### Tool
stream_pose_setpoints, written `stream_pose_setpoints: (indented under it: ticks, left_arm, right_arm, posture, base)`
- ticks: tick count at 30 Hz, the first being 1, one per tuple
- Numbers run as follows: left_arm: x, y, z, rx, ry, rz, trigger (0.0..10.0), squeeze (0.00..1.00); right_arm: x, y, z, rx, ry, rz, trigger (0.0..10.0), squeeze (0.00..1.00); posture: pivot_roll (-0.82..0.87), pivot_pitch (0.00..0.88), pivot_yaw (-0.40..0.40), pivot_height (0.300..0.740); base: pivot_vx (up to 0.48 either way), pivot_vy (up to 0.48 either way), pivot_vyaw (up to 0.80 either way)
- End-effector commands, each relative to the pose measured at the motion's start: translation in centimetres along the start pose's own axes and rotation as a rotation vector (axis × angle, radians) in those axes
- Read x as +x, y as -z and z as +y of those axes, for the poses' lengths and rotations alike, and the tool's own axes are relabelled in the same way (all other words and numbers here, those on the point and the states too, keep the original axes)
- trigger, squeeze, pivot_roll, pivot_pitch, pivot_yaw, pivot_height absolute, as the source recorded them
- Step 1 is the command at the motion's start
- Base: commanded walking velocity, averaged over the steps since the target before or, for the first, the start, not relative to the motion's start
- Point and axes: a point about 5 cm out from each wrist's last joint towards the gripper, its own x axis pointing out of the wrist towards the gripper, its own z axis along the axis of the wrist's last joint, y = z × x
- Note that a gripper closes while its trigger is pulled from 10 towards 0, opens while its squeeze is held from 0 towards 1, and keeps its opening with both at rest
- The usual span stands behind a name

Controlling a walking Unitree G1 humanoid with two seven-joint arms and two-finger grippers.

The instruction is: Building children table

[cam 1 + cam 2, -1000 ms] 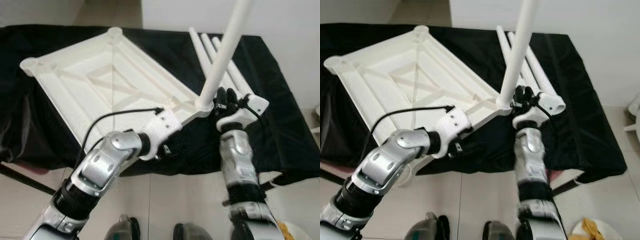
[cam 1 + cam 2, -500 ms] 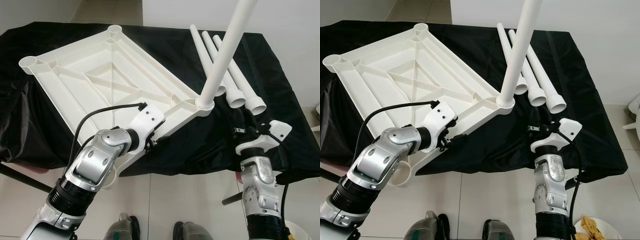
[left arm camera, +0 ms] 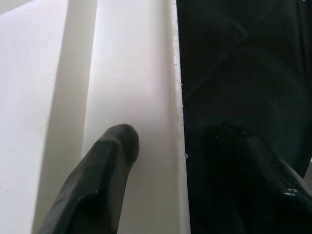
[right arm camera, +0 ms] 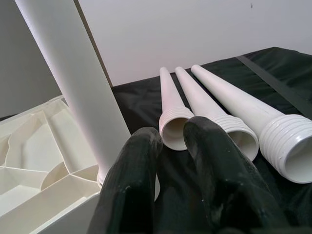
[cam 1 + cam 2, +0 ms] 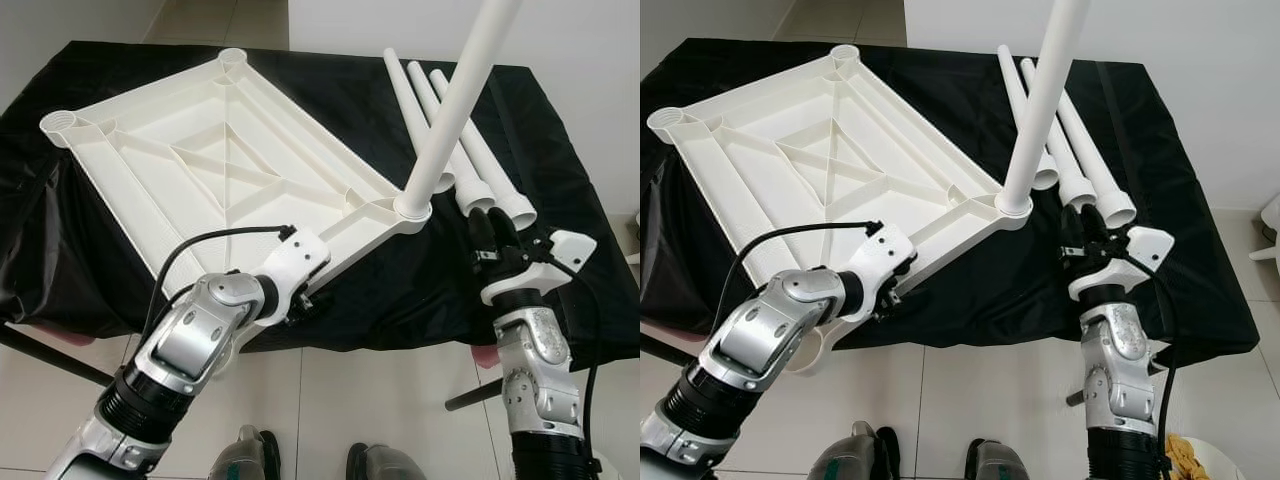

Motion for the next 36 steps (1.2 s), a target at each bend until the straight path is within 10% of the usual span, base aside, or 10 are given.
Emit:
stream_pose_setpoints:
  ticks: [1, 2, 22, 24, 25, 36]
  left_arm:
    - [0.3, 0.9, 0.0, -0.035, -0.025, 0.039, 3.5, 0.0]
    - [0.3, 0.8, 0.0, -0.043, -0.024, 0.034, 0.0, 0.0]
    - [2.0, -0.4, -1.0, -0.135, -0.04, -0.024, 0.0, 0.0]
    - [2.3, -0.6, -0.7, -0.154, -0.066, -0.026, 1.7, 0.0]
    - [2.6, -0.7, -0.6, -0.159, -0.08, -0.027, 10.0, 0.0]
    - [3.9, -2.5, 0.9, -0.197, -0.177, -0.075, 10.0, 0.0]
  right_arm:
    - [0.0, 0.0, 0.1, 0.009, -0.011, 0.007, 10.0, 0.0]
    - [0.0, 0.0, 0.2, 0.009, -0.014, 0.008, 10.0, 0.0]
    - [-0.2, -0.4, 0.3, -0.004, -0.032, 0.017, 10.0, 0.0]
    - [-0.3, -0.5, 0.4, -0.003, -0.033, 0.02, 10.0, 0.0]
    - [-0.3, -0.5, 0.4, -0.002, -0.035, 0.02, 10.0, 0.0]
    - [-0.2, -0.5, 0.8, 0.005, -0.041, 0.025, 10.0, 0.0]
  posture:
    - [-0.02, 0.111, 0.006, 0.74]
    - [-0.02, 0.111, 0.006, 0.74]
    - [-0.05, 0.093, 0.01, 0.74]
    - [-0.05, 0.09, 0.011, 0.74]
    - [-0.05, 0.086, 0.012, 0.74]
    - [-0.07, 0.066, 0.012, 0.74]
  base:
    - [0.0, 0.0, 0.0]
    - [0.0, 0.0, 0.0]
    - [0.0, 0.0, 0.0]
    - [0.0, 0.0, 0.0]
    - [0.0, 0.0, 0.0]
    - [0.0, 0.0, 0.0]
